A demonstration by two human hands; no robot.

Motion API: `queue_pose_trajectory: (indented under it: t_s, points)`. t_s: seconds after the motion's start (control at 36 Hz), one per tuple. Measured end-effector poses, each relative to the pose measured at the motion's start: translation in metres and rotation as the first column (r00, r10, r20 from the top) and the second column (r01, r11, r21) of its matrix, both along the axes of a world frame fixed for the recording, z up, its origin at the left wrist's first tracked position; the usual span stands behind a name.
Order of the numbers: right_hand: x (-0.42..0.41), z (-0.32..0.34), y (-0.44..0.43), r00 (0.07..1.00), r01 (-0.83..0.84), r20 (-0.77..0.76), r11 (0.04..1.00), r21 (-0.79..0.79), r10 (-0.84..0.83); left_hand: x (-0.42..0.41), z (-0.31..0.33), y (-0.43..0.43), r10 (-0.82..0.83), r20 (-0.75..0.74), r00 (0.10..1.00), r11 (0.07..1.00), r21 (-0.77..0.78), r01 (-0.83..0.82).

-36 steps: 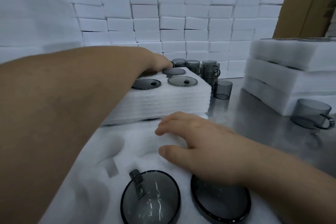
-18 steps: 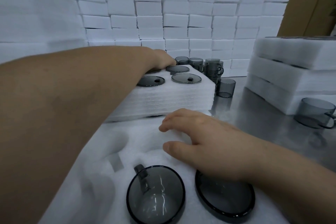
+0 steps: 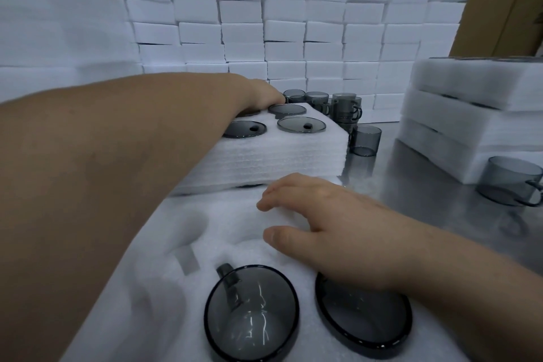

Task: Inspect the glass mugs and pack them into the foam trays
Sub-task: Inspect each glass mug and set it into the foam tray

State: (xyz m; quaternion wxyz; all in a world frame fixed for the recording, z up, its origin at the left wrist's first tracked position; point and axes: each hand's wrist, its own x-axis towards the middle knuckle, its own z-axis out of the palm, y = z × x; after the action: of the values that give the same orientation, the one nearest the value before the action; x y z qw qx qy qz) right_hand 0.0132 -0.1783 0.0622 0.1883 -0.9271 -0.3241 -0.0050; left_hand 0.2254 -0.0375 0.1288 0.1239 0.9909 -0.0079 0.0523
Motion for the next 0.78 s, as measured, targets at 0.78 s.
queue_pose_trajectory:
  t_s: [0.78]
  points:
    - [0.003, 0.0, 0.0, 1.0, 0.001, -0.017, 1.0, 0.009, -0.001, -0.201, 0.017, 0.011, 0.048, 0.747, 0.663, 0.623, -0.541, 0.565]
